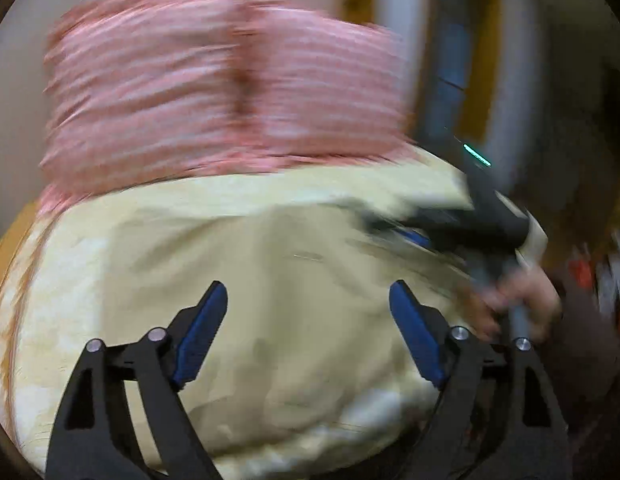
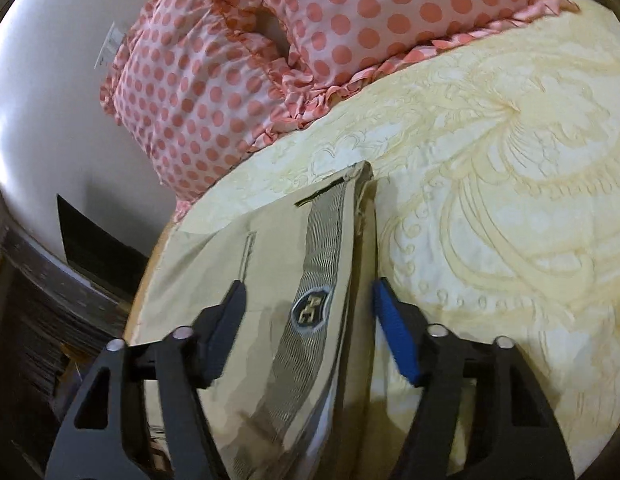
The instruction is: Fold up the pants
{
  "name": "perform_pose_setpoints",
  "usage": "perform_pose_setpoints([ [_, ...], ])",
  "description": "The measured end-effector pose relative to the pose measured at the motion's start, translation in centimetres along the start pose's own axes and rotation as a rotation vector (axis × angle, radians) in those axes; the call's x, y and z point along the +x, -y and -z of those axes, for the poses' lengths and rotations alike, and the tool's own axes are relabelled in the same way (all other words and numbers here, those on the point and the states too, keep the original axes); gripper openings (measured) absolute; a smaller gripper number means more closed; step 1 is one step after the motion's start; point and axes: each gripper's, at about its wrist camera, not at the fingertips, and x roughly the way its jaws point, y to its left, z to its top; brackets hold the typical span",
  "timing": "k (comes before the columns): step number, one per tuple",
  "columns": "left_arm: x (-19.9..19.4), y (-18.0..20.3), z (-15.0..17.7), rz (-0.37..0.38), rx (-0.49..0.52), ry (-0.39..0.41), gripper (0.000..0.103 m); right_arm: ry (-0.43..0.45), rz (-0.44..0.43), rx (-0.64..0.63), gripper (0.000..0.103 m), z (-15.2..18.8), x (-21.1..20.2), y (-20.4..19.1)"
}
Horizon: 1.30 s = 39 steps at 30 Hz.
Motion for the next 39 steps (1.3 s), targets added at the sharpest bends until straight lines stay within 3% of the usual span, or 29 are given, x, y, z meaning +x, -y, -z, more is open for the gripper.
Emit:
perform_pose_setpoints([
  [2,1.3,-6.0,-1.2,-0.061,-0.151,-0.03,0.081,-0.017,0.001,-0.031,0.047,0.1,0.4,-0.1],
  [4,2.6,-11.4,-1.5,-0.081,-0.295,-0.073,0.076,-0.023,0.002,-0.048,0.044,0.0,0.4,0.0],
  [6,3.6,-14.5,-1.3,-0.088,-0.384,-0.107,0.074,-0.027,-0.021,-0.025,0.044,-0.2,0.4,0.5],
  [9,6.0,-16.7,-1.4,-0.051,-0.411,-0.18,0.074,-0.03,-0.019,-0.029,0.044,-0.4,0.5,0.5],
  [12,7.9,-16.7,-0.7,0.065,-0.434,-0.248,0.07,-0.039,-0.017,-0.049,0.041,-0.4,0.6,0.3],
  [13,8.7,-16.7,-0.4,0.107,-0.447,-0.272,0.054,-0.046,-0.026,-0.057,0.024,-0.4,0.6,0.2],
  [14,9.1,-16.8,-0.2,0.114,-0.456,-0.28,0.047,-0.057,-0.062,-0.063,0.019,-0.4,0.6,0.1],
  [16,9.4,-16.9,-0.2,0.141,-0.47,-0.279,0.01,-0.056,-0.082,-0.068,0.015,-0.6,0.4,0.0],
  [19,9.1,-16.6,-1.4,0.148,-0.432,-0.284,0.007,-0.048,-0.123,-0.058,0.012,-1.7,0.1,-0.3],
  [24,11.1,-15.8,-5.5,0.102,-0.35,-0.255,0.006,0.022,-0.091,-0.116,0.01,-5.3,0.6,-1.7],
  [28,15.3,-16.4,-8.5,0.015,-0.353,-0.198,0.008,0.103,-0.015,-0.12,0.01,-8.9,2.9,-1.5],
  [29,16.6,-16.6,-8.8,-0.024,-0.361,-0.215,0.01,0.102,0.04,-0.123,0.012,-9.5,3.9,-1.0],
  [30,17.3,-16.7,-8.8,-0.057,-0.363,-0.234,0.018,0.08,0.098,-0.13,0.014,-9.8,4.9,-0.8],
  [31,17.6,-16.8,-8.7,-0.088,-0.363,-0.251,0.027,0.048,0.172,-0.131,0.022,-9.9,5.6,-0.5],
  [32,17.0,-16.8,-8.6,-0.106,-0.358,-0.234,0.028,0.025,0.247,-0.116,0.027,-9.8,5.7,-0.2],
  [33,16.1,-16.6,-8.6,-0.123,-0.345,-0.205,0.031,0.046,0.26,-0.115,0.027,-9.6,5.0,-0.1],
  [34,14.4,-16.2,-8.5,-0.16,-0.316,-0.153,0.046,0.089,0.267,-0.128,0.034,-9.3,3.8,-0.4],
  [35,12.9,-15.8,-8.5,-0.175,-0.295,-0.107,0.054,0.141,0.262,-0.153,0.052,-8.8,2.4,-1.0],
  [36,11.0,-15.1,-8.3,-0.15,-0.294,-0.054,0.063,0.169,0.218,-0.174,0.061,-8.2,1.4,-1.8],
  [37,10.3,-14.6,-8.3,-0.111,-0.298,-0.04,0.063,0.17,0.156,-0.189,0.07,-7.7,0.8,-2.5],
  [38,9.6,-13.5,-8.1,-0.025,-0.299,-0.036,0.065,0.13,0.06,-0.196,0.071,-6.9,0.8,-3.3],
  [39,9.6,-12.6,-7.8,0.04,-0.295,-0.053,0.067,0.1,0.021,-0.193,0.071,-6.6,1.0,-3.6],
])
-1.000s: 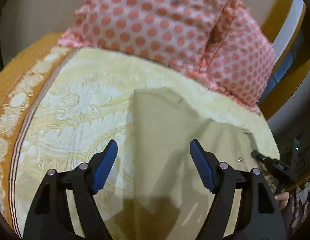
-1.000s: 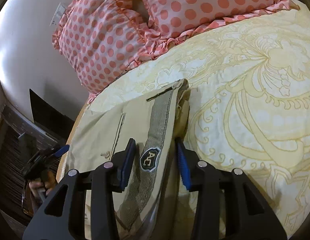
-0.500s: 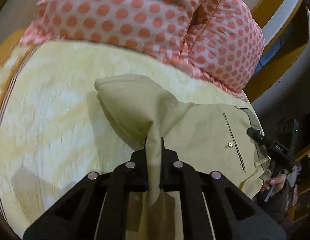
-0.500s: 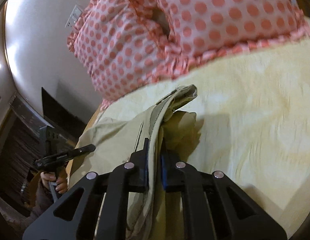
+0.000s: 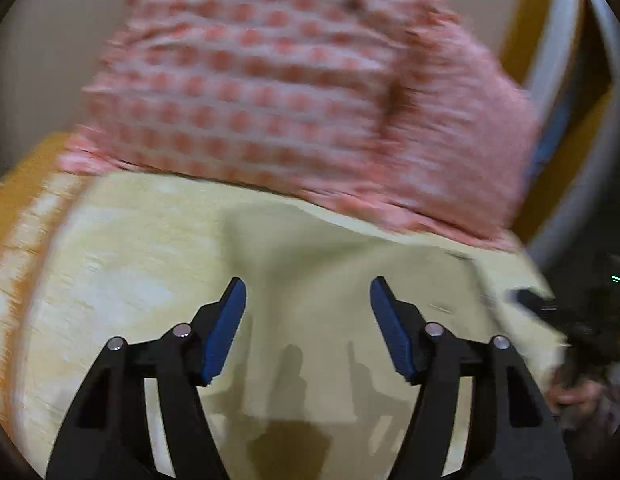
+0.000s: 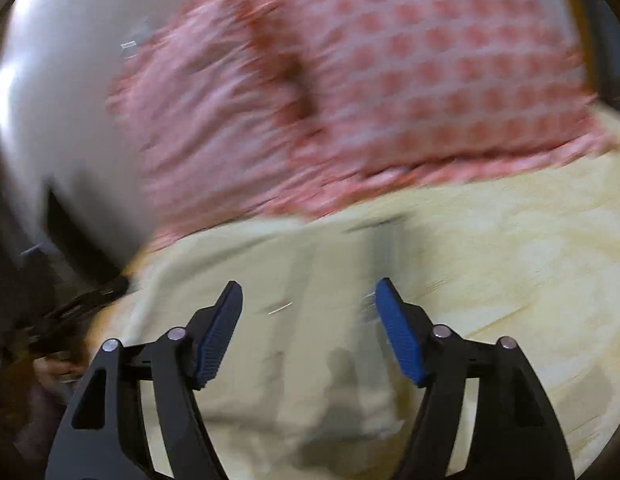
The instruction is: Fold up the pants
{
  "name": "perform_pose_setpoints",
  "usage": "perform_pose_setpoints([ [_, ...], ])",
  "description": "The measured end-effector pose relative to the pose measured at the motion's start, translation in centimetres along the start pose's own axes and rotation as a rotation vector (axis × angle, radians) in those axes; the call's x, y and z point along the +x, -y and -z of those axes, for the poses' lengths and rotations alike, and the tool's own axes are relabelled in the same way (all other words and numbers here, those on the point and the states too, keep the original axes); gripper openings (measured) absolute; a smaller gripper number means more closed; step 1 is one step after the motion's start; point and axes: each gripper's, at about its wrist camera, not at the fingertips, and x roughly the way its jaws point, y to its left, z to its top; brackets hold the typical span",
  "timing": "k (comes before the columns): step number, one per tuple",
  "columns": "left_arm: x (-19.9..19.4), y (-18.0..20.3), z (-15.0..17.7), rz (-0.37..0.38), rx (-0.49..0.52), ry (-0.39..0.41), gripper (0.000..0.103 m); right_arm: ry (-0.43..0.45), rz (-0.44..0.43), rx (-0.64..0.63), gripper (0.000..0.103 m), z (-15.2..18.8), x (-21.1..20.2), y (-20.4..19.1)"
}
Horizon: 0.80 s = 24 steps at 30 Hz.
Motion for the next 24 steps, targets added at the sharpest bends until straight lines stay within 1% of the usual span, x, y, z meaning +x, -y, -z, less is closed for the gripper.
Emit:
perform_pose_setpoints([
  [1,0.3,0.5,0.5,0.037,0.003,-0.028,0.068,-0.052,-0.055,0.022,0.073,0.7,0.6,-0.3],
  [2,1.2,1.1,1.0,0.066,0.002,-0.069,0.069,-0.103,-0.08,0.054,0.079,1.3,1.5,-0.2],
  [3,2.7,1.2,1.7,0.081,-0.017,-0.139,0.07,-0.162,-0.069,0.111,0.08,2.0,2.6,0.5],
  [4,4.1,1.0,2.1,0.069,-0.039,-0.194,0.07,-0.195,-0.05,0.175,0.08,2.6,3.4,1.5],
  [5,5.5,0.5,2.5,0.043,-0.067,-0.241,0.066,-0.158,-0.103,0.272,0.079,2.8,3.3,3.1],
  [6,6.1,0.2,2.7,0.039,-0.08,-0.239,0.062,-0.162,-0.137,0.36,0.079,2.8,3.1,4.1],
  [7,5.4,0.2,2.7,-0.002,-0.069,-0.201,0.062,-0.159,-0.147,0.414,0.078,2.8,2.8,4.7],
  [8,4.8,0.4,2.8,-0.057,-0.064,-0.198,0.064,-0.141,-0.121,0.471,0.078,3.0,1.8,5.0],
  [9,3.8,0.8,3.0,-0.102,-0.052,-0.183,0.071,-0.127,-0.074,0.46,0.079,3.1,0.9,4.7],
  [10,2.0,1.5,3.7,-0.136,-0.022,-0.14,0.08,-0.105,0.003,0.388,0.085,3.5,-0.5,3.3],
  [11,0.2,2.4,4.7,-0.185,0.018,-0.091,0.086,-0.086,0.057,0.325,0.096,4.0,-1.4,2.0],
  [12,-1.1,3.0,5.4,-0.22,0.043,-0.063,0.095,-0.065,0.102,0.264,0.1,4.8,-2.4,0.9],
  [13,-3.2,4.2,7.0,-0.293,0.086,-0.011,0.099,-0.035,0.138,0.173,0.102,6.2,-3.2,-1.1],
  [14,-4.4,5.1,8.4,-0.328,0.111,0.014,0.1,-0.023,0.143,0.124,0.102,7.1,-3.7,-2.0],
  [15,-4.9,5.5,9.3,-0.344,0.122,0.024,0.101,-0.015,0.149,0.051,0.102,8.5,-4.2,-3.5],
  [17,-6.2,6.6,12.0,-0.373,0.135,0.045,0.101,0.006,0.206,-0.079,0.102,11.8,-4.1,-6.4],
  [19,-6.7,7.4,14.7,-0.402,0.147,0.061,0.101,0.028,0.253,-0.171,0.102,14.2,-3.6,-8.3],
  [21,-6.8,7.6,16.2,-0.427,0.159,0.066,0.101,0.042,0.301,-0.212,0.102,15.3,-3.1,-9.1],
  [24,-5.8,7.7,17.1,-0.474,0.16,0.054,0.101,0.053,0.347,-0.232,0.102,16.0,-2.2,-9.6],
])
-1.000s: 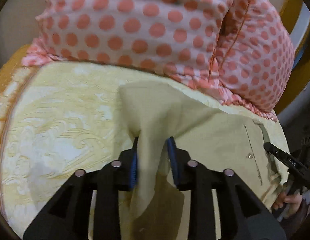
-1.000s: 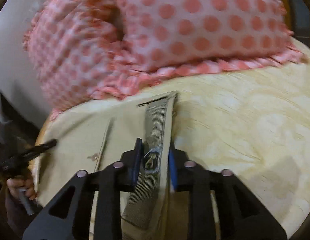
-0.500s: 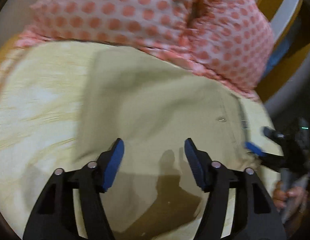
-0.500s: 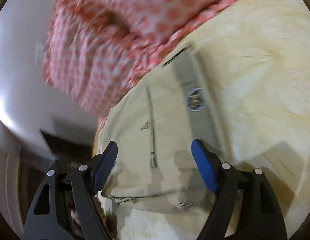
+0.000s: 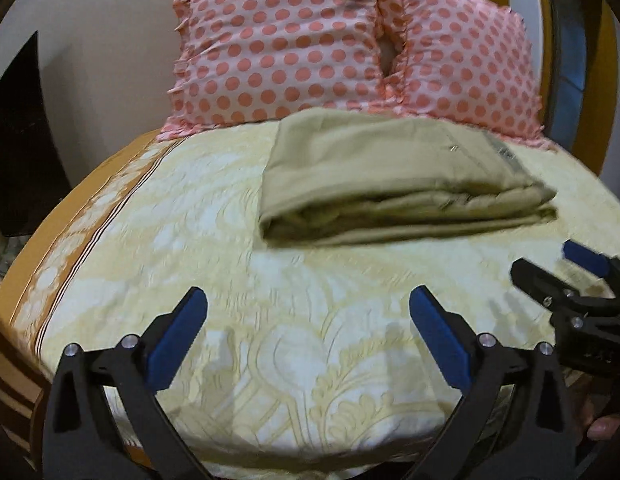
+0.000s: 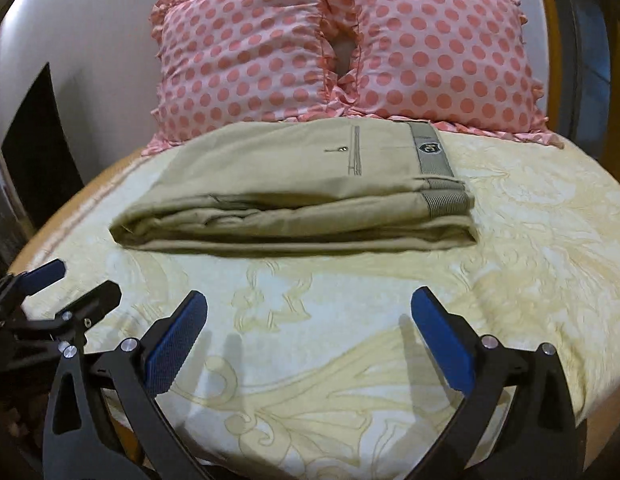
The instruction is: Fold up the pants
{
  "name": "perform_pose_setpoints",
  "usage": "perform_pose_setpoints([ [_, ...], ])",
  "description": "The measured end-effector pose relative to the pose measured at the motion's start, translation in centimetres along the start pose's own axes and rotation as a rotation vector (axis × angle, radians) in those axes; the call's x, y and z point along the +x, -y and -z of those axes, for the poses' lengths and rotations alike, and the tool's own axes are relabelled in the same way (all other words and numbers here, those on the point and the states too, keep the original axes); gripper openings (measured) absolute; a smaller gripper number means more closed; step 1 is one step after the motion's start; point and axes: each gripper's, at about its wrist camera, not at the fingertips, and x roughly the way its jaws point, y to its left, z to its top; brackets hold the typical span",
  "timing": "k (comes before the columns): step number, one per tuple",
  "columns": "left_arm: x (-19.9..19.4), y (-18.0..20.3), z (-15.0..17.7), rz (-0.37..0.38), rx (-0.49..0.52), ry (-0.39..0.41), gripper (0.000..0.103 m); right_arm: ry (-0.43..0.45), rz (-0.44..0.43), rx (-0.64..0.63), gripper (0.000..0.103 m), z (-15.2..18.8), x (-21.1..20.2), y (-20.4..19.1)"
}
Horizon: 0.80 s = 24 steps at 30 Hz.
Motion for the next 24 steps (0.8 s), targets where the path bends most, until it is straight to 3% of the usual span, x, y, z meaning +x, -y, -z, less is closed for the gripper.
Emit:
perform_pose_setpoints([
  [2,0.8,0.1,0.7,0.011,-0.005,-0.03,0.101,-0.007,0.017,-0.006,0.102,0.5,0.2,-0.1],
  [11,0.9,-0.2,1.7,0.034,-0.03,0.017,0.101,0.058,0.135,-0.026,0.102,2.4,-0.1,-1.6],
  [24,0.8,0.1,1.8,0.031,-0.029,0.022,0.101,0.058,0.154,-0.017,0.102,2.4,-0.1,-1.6],
])
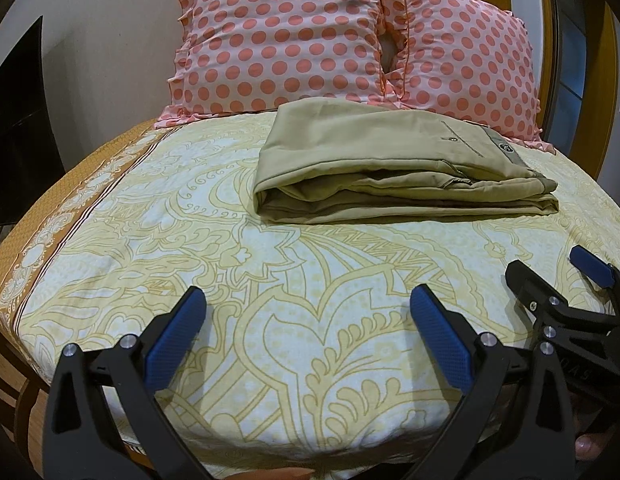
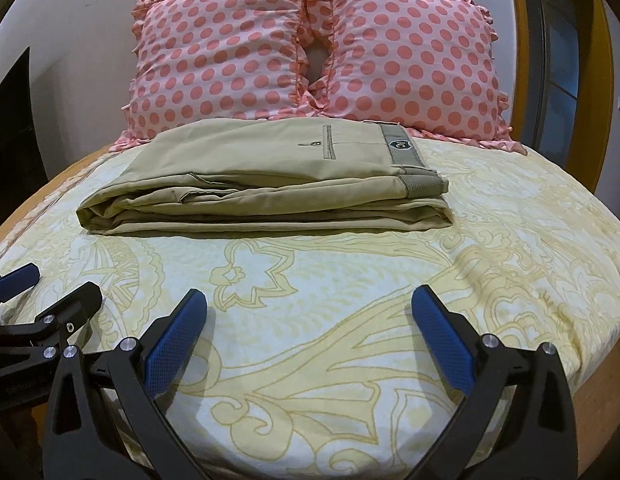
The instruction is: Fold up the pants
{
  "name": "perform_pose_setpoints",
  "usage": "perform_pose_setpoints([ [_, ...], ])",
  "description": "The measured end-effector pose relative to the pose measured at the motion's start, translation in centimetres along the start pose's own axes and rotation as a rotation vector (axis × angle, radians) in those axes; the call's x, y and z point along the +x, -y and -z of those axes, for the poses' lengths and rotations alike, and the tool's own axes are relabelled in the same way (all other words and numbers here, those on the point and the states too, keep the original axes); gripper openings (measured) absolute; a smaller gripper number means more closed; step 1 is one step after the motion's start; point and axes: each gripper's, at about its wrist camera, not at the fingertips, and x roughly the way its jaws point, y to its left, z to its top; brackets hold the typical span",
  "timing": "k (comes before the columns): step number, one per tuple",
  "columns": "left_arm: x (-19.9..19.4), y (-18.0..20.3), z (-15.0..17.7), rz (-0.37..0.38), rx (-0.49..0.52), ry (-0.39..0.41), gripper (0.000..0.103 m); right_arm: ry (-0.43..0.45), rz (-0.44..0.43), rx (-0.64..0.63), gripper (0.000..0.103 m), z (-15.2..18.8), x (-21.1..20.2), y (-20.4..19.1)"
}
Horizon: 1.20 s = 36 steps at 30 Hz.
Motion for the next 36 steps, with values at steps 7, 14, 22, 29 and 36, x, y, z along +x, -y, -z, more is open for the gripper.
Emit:
perform_pose_setpoints([
  [7,-0.13,0.09,0.03,0.003,0.002,0.003,0.101,-0.001,-0.005,-0.004,0.102,-0.03,0.0,0.27],
  [14,-0.18,0.17,0.08,0.005,0.003,0.005,0.101,0.002,-0.007,-0.005,0.102,-0.02,-0.01,0.4],
  [22,-0.15,0.16,0.07,0.005,0.002,0.004,0.101,0.003,-0.007,-0.005,0.102,-0.03,0.0,0.48],
  [29,-0.14,0.2,0.08,0.004,0.002,0.005,0.101,0.004,-0.008,-0.006,0.102,0.01,0.03,0.45],
  [36,-0.14,0.24,0.09,0.004,0.001,0.005,0.101,0.005,-0.007,-0.005,0.102,0.05,0.07,0.4],
])
